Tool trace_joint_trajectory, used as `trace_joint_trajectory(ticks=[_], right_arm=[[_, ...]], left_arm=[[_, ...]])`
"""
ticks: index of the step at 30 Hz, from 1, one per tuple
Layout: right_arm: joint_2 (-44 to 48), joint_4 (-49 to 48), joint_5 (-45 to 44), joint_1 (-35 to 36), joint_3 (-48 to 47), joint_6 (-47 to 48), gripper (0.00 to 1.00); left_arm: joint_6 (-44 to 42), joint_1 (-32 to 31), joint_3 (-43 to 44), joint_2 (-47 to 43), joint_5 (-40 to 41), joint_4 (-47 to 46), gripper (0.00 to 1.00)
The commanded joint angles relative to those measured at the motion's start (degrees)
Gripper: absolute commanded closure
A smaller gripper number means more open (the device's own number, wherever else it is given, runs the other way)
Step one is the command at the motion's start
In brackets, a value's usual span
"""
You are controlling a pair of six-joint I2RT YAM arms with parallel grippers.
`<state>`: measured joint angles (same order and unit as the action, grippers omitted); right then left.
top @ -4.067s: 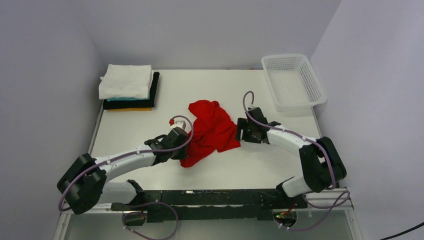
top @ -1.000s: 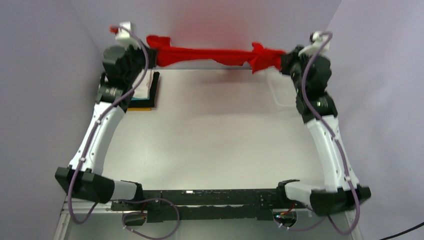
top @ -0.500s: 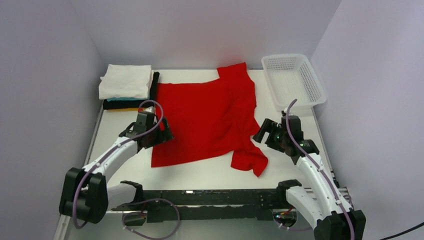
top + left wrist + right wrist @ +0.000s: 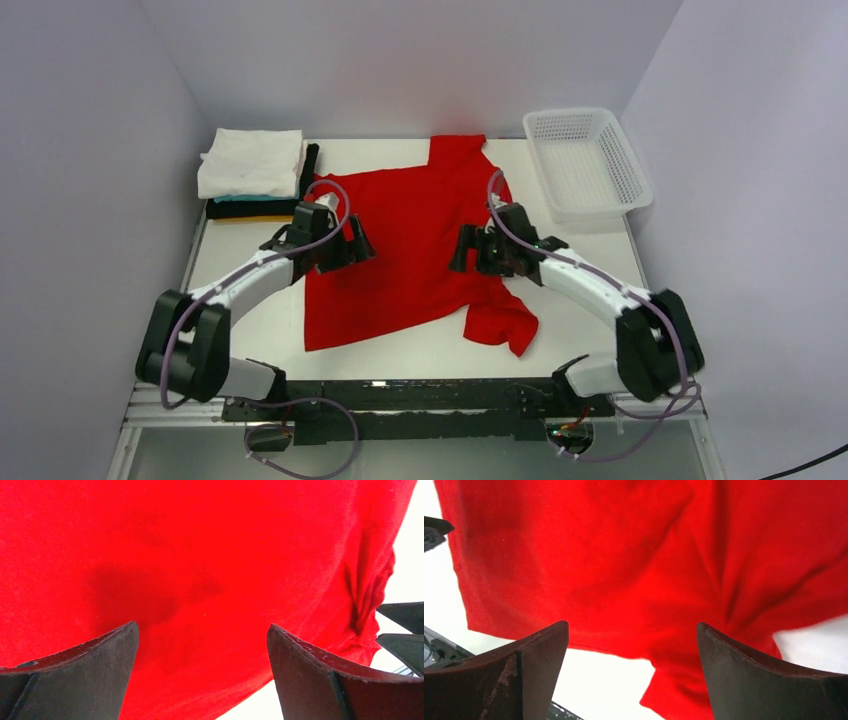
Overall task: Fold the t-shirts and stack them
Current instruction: Flatten out the tshirt
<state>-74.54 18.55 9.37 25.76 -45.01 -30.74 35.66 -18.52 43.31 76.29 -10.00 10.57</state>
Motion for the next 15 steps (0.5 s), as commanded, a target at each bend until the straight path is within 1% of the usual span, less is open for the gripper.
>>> trace_joint_trajectory(ticks=[1, 3, 7, 9, 11, 15], right_arm=[[-10.01, -6.46, 1.29, 1.81, -4.51, 0.60, 0.00], [-14.14, -6.25, 1.21, 1.77, -5.62, -0.19, 0.00], [-18.24, -0.85, -8.16, 0.01, -7.60, -0.47, 0.00], [-18.37, 0.69, -9.29, -3.57, -7.12, -0.55, 0.00], [-17.37, 0.84, -11.09, -8.72, -5.71, -0.53, 0.00], [-14.63, 1.06, -14.51, -16.75, -4.89, 1.46, 0.00]], left_arm=[[1.81, -0.11, -1.03, 6.61, -4.47, -5.04, 0.01], [1.92, 0.04, -0.84, 9.50, -4.24, -4.76, 0.01], [2.52, 2.10, -2.13, 12.79, -3.44, -5.82, 0.01], [2.47, 3.92, -3.07, 14.03, -4.29, -6.72, 0.01], [2.37, 5.34, -3.80, 15.34, -4.10, -7.09, 0.01], [2.49, 6.08, -3.86, 17.31, -4.37, -6.60, 0.01]])
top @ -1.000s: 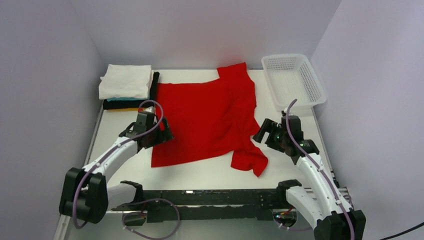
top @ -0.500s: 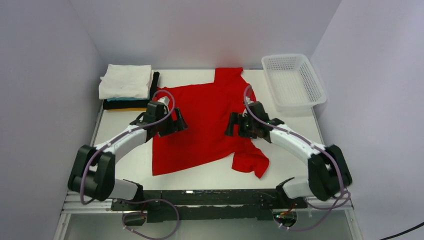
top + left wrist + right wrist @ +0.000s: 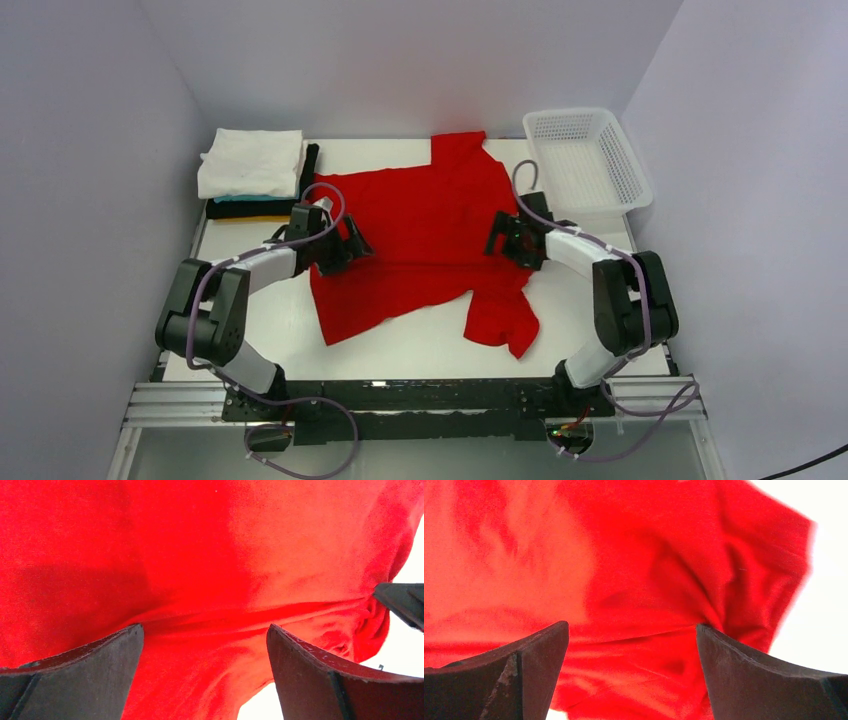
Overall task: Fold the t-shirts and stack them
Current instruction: Flatten out the tshirt
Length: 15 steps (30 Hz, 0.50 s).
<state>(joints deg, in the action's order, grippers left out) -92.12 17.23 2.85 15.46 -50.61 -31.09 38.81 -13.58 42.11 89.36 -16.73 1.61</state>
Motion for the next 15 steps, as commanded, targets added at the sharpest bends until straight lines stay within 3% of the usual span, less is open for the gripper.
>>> trace_joint_trajectory(ticks=[1, 4, 8, 11, 15], right_arm=[[3.71, 2.85, -9.44, -7.61, 0.49, 2.20, 0.00], [6.28, 4.10, -17.85, -9.36, 0.25, 2.47, 0.00], [10.75, 5.27, -19.46, -9.71, 0.43, 3.68, 0.00], [15.53, 4.46, -13.60, -9.44, 2.19, 5.28, 0.00], [21.94, 2.99, 0.72, -6.57, 6.21, 5.23, 0.00]], left_arm=[[-0.27, 1.25, -3.05, 4.36, 2.51, 1.91, 0.01], [-0.41, 1.92, -3.05, 4.88, 2.75, 1.82, 0.01], [-1.31, 2.33, -1.29, 5.26, 3.01, 3.10, 0.01], [-2.00, 2.33, 0.27, 4.36, 4.43, 4.50, 0.01], [-2.37, 2.25, 1.65, 1.73, 4.09, 5.23, 0.01]])
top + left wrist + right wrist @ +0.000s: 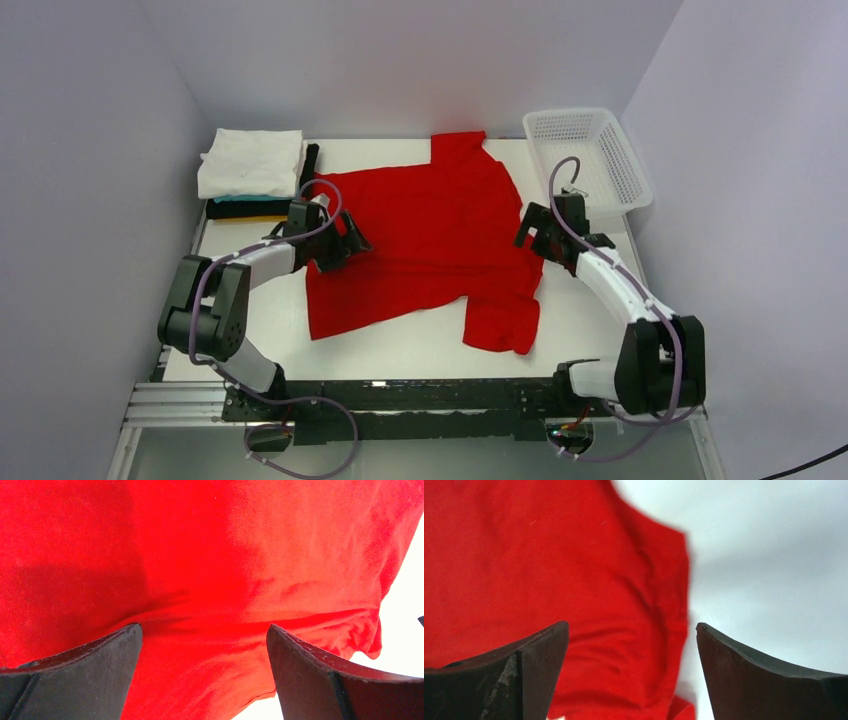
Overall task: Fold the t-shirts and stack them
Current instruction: Flatten out the tshirt
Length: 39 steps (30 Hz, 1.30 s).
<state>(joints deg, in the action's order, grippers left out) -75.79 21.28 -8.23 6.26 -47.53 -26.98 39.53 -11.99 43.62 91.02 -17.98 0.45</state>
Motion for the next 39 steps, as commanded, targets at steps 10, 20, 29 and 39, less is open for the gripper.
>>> trace_joint_trajectory(ticks=[10, 20, 29, 39], right_arm=[[5.94, -1.53, 17.18, 16.93, 11.54, -4.79, 0.00], [7.76, 3.20, 25.54, 24.94, 18.76, -9.67, 0.00], [16.43, 9.76, 19.26, 29.44, 12.02, -9.79, 0.00], [5.55, -4.92, 2.78, 16.61, -7.48, -6.28, 0.00]], left_arm=[[-2.70, -1.75, -1.38, -6.62, 6.97, 8.73, 0.00], [-2.99, 0.03, -4.71, -4.52, 11.47, 9.42, 0.00], [-2.90, 2.23, -4.51, -9.43, 10.16, 11.84, 0.00], [-5.41, 2.23, 8.06, -8.41, 8.73, 11.30, 0.01]])
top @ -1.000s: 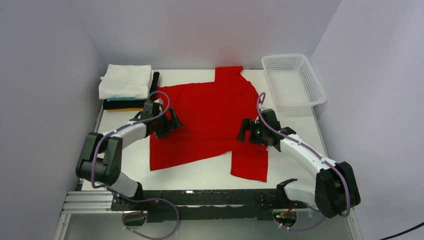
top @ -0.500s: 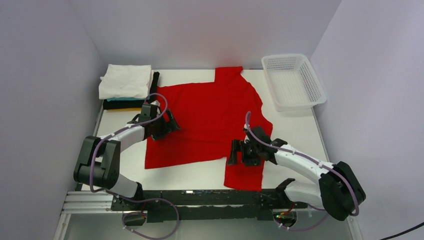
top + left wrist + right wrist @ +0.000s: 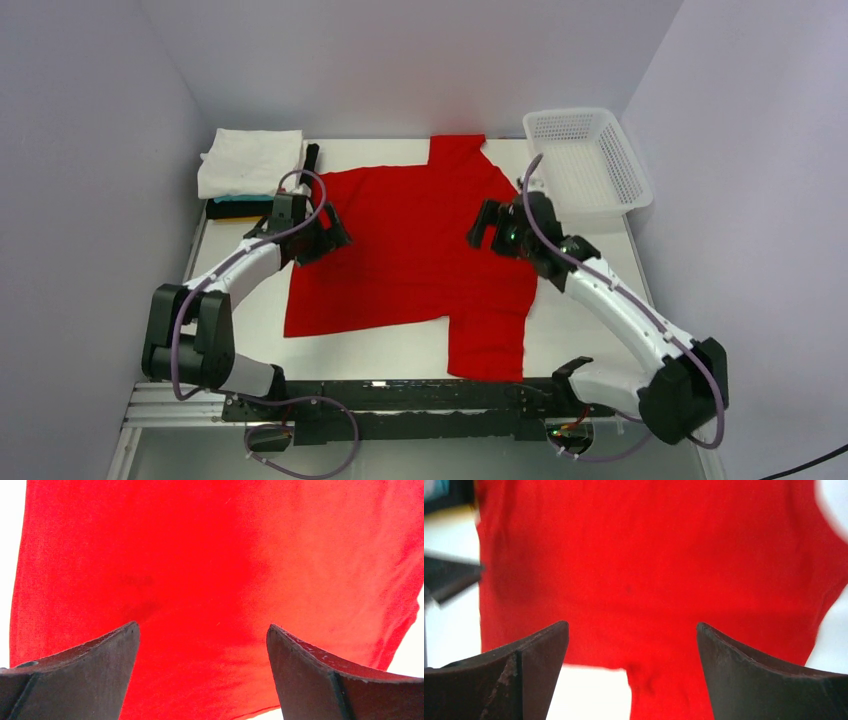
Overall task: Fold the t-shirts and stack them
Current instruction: Flatten out the tshirt
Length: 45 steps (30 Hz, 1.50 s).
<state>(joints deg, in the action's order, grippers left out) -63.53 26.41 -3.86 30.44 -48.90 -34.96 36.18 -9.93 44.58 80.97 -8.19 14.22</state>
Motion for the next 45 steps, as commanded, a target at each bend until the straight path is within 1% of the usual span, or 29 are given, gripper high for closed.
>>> trace_joint_trajectory(ticks=[1, 3, 5, 8, 10, 14, 17, 19, 24, 29, 33, 36, 39, 41, 45], right_arm=[[-9.85, -11.45, -0.42, -9.59, -7.95, 1.71, 0.00], [-16.17, -14.40, -1.20, -11.55, -10.93, 3.48, 0.00], [-23.04, -14.83, -1.79, -12.12, -15.69, 5.90, 0.00], [-33.31, -15.20, -0.49, -12.32, -22.36, 9.69, 0.00], [-39.20, -14.51, -0.51, -12.46, -26.41, 11.73, 0.00], [-48.42, -12.42, -2.15, -12.96, -31.29, 13.03, 0.00], [-52.86, -10.90, -1.28, -13.93, -33.51, 12.98, 0.00], [-54.93, -10.65, 0.81, -15.03, -33.81, 12.39, 0.00], [-57.47, -12.93, 5.99, -19.41, -32.54, 9.70, 0.01], [-58.59, -12.53, 6.12, -22.13, -33.41, 9.63, 0.01], [-60.92, -10.44, 5.18, -22.90, -37.16, 11.65, 0.01], [-61.42, -10.43, 7.97, -22.74, -39.49, 12.91, 0.01], [-59.05, -10.65, 8.14, -22.37, -39.94, 13.83, 0.00], [-56.32, -10.41, 7.61, -21.63, -39.76, 14.96, 0.00], [-48.73, -9.87, 3.16, -18.43, -36.92, 16.90, 0.00]], left_arm=[[-2.39, 0.18, 8.77, 3.00, -0.89, -2.39, 0.00], [-3.23, 0.18, 11.54, 5.82, 0.25, -2.89, 0.01], [-4.45, 0.18, 14.19, 9.39, 1.16, -3.72, 0.01], [-5.72, 0.10, 20.31, 15.70, 0.25, -2.46, 0.01], [-6.05, -0.03, 22.83, 19.14, 0.14, -2.98, 0.01], [-6.75, -0.21, 27.87, 25.59, -0.39, -2.65, 0.01], [-7.16, -0.48, 31.29, 29.64, -1.02, -1.34, 0.00], [-6.95, -0.84, 32.60, 31.63, -1.28, -1.05, 0.01], [-6.12, -1.30, 34.88, 35.52, -1.89, -1.70, 0.01], [-5.73, -1.57, 41.59, 40.81, -1.25, 0.96, 0.01], [-5.70, -1.78, 46.48, 44.20, -1.95, 2.28, 0.01], [-5.42, -1.84, 48.55, 44.90, -1.55, 2.94, 0.01], [-6.09, -2.12, 48.64, 42.95, -2.58, 3.70, 0.01], [-7.01, -2.78, 46.57, 39.16, -2.27, 3.55, 0.01], [-8.54, -4.83, 41.15, 29.24, 0.79, 3.67, 0.00]])
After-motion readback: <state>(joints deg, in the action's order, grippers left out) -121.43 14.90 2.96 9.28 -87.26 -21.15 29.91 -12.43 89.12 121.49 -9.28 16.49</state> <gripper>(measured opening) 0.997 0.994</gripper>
